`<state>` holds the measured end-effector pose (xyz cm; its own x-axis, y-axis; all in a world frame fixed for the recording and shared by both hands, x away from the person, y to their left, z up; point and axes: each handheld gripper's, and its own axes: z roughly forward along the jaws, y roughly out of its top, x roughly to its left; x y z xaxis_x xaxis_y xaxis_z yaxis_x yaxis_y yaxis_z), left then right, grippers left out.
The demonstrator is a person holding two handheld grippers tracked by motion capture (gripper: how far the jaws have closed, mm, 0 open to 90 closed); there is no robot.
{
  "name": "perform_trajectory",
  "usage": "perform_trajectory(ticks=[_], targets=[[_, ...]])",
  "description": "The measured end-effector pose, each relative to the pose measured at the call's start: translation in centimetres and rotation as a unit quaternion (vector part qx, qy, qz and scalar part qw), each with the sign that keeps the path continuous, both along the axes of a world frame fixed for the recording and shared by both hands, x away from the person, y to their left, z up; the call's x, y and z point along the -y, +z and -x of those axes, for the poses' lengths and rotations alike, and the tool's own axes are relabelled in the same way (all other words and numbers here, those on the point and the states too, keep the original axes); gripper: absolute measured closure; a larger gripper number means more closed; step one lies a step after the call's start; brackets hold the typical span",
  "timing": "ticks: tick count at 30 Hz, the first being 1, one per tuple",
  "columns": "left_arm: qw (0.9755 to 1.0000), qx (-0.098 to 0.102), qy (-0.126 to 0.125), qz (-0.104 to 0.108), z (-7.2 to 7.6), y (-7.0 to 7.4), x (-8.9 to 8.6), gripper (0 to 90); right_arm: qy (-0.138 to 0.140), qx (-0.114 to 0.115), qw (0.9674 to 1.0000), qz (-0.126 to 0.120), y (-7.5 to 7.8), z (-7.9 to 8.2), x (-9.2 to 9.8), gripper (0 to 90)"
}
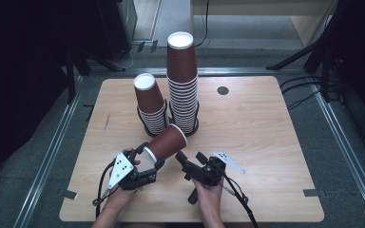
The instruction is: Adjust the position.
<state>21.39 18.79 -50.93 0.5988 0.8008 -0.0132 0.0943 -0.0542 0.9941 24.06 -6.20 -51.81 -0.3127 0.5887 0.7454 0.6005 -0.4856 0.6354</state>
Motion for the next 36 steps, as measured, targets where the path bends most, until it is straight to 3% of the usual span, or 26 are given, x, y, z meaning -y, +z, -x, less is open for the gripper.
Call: perform_trajectory(ticks=[5,6,10,14,15,24,36], targets=[[1.0000,0.002,0.000,0.001,0.0,0.0,0.1,24.7,0.003,-0.018,0.9993,-0.034,0.1,-0.2,-0.2,0.0],[1.0000,0.002,-0.001,0.002,0.1,0.0,0.1,24.8,0.009,-0.028,0.9981,-0.054,0.0,-0.4,-0.1,0.0],[1.0000,0.002,-0.002,0.002,0.1,0.0,0.2,24.7,0.016,-0.043,0.9956,-0.082,0.0,-0.6,-0.2,0.0],[1.0000,0.003,-0.002,0.002,0.1,-0.1,0.3,24.7,0.015,-0.046,0.9945,-0.093,0.1,-0.6,-0.3,0.0],[1.0000,0.003,-0.002,0.002,0.1,-0.1,0.3,24.8,0.016,-0.053,0.9927,-0.107,0.1,-0.7,-0.3,0.0],[1.0000,0.006,-0.007,0.003,0.2,-0.1,0.4,24.7,0.021,-0.068,0.9865,-0.147,0.0,-0.9,-0.6,0.0],[0.9999,0.010,-0.012,0.002,0.3,-0.1,0.7,24.7,0.023,-0.091,0.9786,-0.183,-0.1,-1.4,-1.2,0.0]])
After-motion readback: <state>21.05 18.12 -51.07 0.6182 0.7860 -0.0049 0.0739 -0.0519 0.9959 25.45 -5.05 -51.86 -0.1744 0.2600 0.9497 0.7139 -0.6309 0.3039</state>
